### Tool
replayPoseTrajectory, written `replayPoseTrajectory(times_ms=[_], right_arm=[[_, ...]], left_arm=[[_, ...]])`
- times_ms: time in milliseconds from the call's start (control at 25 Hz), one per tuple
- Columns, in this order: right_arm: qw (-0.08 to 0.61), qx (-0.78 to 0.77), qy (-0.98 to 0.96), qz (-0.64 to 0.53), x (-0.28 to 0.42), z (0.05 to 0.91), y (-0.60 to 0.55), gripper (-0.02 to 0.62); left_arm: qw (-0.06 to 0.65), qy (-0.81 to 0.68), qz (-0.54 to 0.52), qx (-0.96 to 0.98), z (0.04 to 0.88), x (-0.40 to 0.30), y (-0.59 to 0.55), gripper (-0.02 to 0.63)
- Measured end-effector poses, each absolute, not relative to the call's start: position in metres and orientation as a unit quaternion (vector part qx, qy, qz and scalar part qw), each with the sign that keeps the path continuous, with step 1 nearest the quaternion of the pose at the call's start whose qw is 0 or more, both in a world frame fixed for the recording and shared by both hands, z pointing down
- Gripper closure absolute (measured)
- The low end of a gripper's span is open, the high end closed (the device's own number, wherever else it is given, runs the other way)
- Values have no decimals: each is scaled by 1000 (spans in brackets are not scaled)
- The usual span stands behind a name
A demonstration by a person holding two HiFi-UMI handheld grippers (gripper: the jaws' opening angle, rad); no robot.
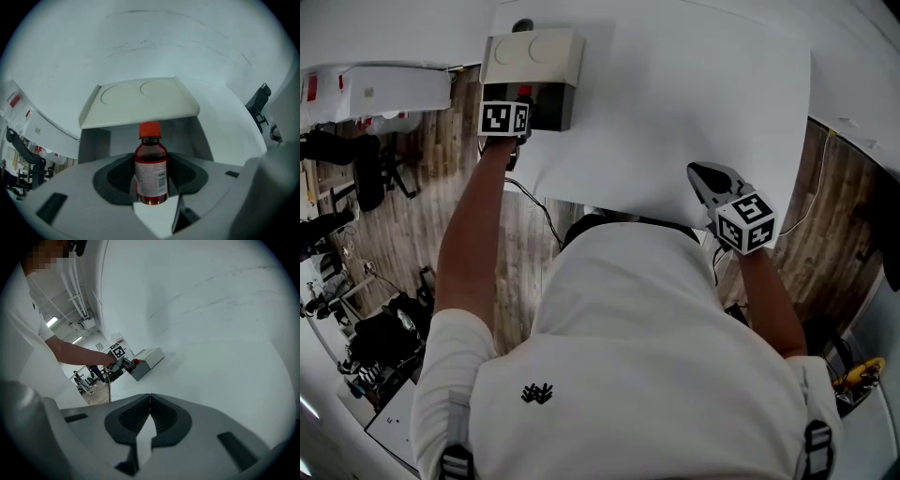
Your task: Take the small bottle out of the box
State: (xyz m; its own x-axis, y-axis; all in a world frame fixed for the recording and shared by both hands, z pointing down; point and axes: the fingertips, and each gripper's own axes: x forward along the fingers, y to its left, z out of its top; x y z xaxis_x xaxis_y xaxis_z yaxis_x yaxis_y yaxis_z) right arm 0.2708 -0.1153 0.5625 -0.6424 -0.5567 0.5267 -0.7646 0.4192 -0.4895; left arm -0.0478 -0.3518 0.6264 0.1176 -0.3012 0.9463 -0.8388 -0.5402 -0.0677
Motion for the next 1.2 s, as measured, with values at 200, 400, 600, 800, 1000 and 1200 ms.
replayPoseTrajectory(times_ms=[200, 400, 600, 800, 1000, 1200], right_arm=[[144, 387, -838, 357, 262, 563, -117, 589], [148, 375, -848, 345, 252, 562, -120, 589], [155, 362, -858, 330, 234, 557, -124, 589], [166, 356, -865, 311, 216, 548, -128, 589], [169, 361, -867, 298, 199, 540, -129, 589], [170, 363, -870, 288, 179, 532, -134, 589]], left_arm=[[253, -412, 496, 721, 608, -43, -348, 382], [251, -414, 461, 744, 589, -39, -338, 383], [258, -416, 430, 758, 573, -50, -320, 383], [267, -405, 387, 784, 555, -59, -299, 383], [247, -407, 371, 797, 533, -72, -277, 383], [244, -400, 334, 818, 512, -78, -253, 383]])
